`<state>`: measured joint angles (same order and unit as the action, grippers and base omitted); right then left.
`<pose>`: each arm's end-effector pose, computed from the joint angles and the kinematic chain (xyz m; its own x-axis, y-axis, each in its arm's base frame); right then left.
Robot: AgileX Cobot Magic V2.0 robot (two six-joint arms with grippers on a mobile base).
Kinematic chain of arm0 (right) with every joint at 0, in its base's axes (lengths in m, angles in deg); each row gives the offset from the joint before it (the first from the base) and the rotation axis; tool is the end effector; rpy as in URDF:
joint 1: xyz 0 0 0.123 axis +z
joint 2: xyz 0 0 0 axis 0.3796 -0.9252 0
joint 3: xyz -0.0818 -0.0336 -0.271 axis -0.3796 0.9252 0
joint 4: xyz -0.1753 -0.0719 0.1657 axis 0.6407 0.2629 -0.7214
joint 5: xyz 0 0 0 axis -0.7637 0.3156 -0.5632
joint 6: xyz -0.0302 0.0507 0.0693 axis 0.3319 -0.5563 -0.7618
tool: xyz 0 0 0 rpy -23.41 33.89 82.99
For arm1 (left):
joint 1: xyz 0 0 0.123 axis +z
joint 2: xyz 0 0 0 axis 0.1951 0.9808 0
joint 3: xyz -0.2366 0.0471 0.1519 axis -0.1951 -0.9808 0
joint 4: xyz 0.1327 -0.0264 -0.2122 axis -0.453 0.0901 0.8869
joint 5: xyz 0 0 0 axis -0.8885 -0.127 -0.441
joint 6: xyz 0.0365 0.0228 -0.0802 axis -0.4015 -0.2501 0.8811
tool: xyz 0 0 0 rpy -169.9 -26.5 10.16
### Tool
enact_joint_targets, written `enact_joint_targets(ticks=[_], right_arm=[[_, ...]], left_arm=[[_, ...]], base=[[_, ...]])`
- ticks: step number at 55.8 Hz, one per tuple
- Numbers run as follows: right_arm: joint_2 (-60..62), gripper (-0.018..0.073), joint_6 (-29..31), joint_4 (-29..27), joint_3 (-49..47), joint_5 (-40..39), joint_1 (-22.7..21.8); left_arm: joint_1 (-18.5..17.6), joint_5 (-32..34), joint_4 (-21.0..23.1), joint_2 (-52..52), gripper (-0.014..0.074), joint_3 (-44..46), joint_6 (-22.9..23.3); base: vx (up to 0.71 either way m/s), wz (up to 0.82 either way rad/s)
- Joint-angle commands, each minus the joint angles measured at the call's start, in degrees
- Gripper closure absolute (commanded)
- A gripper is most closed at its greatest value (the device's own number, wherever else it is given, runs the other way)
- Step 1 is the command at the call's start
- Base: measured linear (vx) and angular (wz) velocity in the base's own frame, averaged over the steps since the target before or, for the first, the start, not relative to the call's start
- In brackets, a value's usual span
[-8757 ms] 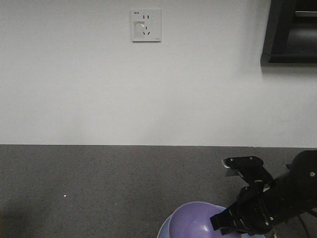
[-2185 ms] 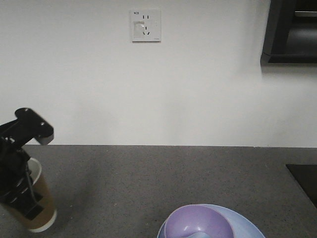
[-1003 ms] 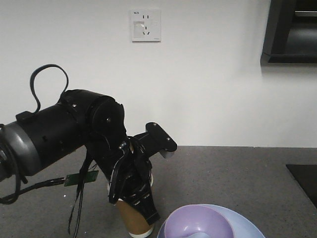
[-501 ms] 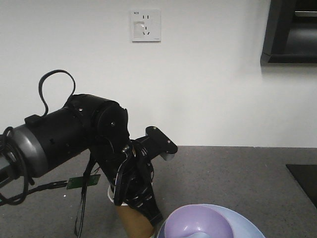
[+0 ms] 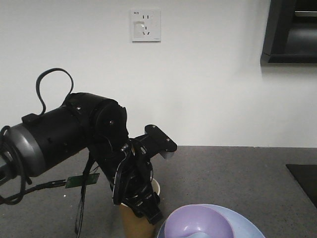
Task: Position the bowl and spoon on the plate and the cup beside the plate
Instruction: 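Set the cup down beside the plate and raise the left gripper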
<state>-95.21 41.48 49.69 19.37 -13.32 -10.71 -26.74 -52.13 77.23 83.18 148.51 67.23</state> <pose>0.0514 0.0154 0.3089 -0.2863 -0.2007 -0.9369 -0.2910 0.9498 -0.1145 0.3141 -0.2540 0.3302 -0.4818 0.7987 -0.3606 0.8444 0.5331 0.0527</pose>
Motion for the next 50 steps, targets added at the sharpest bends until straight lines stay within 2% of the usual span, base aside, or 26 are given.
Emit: enact_joint_targets(ticks=[1, 18, 24, 28, 34, 35, 36, 43, 50], right_arm=[[-0.7, 0.0568, -0.1, -0.1, -1.5, -4.3, 0.0], [-0.7, 0.0568, -0.2, -0.1, -1.5, -4.6, 0.0], [-0.7, 0.0568, -0.2, -0.1, -1.5, -5.0, 0.0], [-0.7, 0.0568, -0.2, -0.1, -1.5, -5.0, 0.0], [-0.7, 0.0568, -0.2, -0.1, -1.5, -5.0, 0.0], [-0.7, 0.0568, -0.2, -0.1, -1.5, -5.0, 0.0], [-0.7, 0.0568, -0.2, -0.2, -1.5, -5.0, 0.0], [-0.7, 0.0568, -0.2, -1.3, -1.5, -5.0, 0.0], [-0.7, 0.0568, -0.2, -3.6, -1.5, -4.6, 0.0]], left_arm=[[-0.2, 0.1, 0.5, -4.7, 0.0058, 1.9, 0.6], [-0.2, 0.2, 0.5, -11.3, 0.0079, 1.9, 0.6], [-0.2, 0.6, 0.4, -14.9, 0.0169, 1.9, 0.6], [-0.2, 0.9, 0.4, -17.6, 0.0274, 1.9, 0.6], [-0.2, 2.1, 0.3, -22.0, 0.0519, 1.8, 0.6], [-0.2, 2.4, 0.3, -22.9, 0.0588, 1.8, 0.6], [-0.2, 2.6, 0.3, -23.5, 0.0605, 1.8, 0.6], [-0.2, 6.2, -1.0, -29.4, 0.0601, -0.7, 0.5], [0.2, 15.0, -3.2, -38.5, 0.0599, -13.9, 0.4]], base=[[0.00, 0.00], [0.00, 0.00], [0.00, 0.00], [0.00, 0.00], [0.00, 0.00], [0.00, 0.00], [0.00, 0.00], [0.00, 0.00], [0.00, 0.00]])
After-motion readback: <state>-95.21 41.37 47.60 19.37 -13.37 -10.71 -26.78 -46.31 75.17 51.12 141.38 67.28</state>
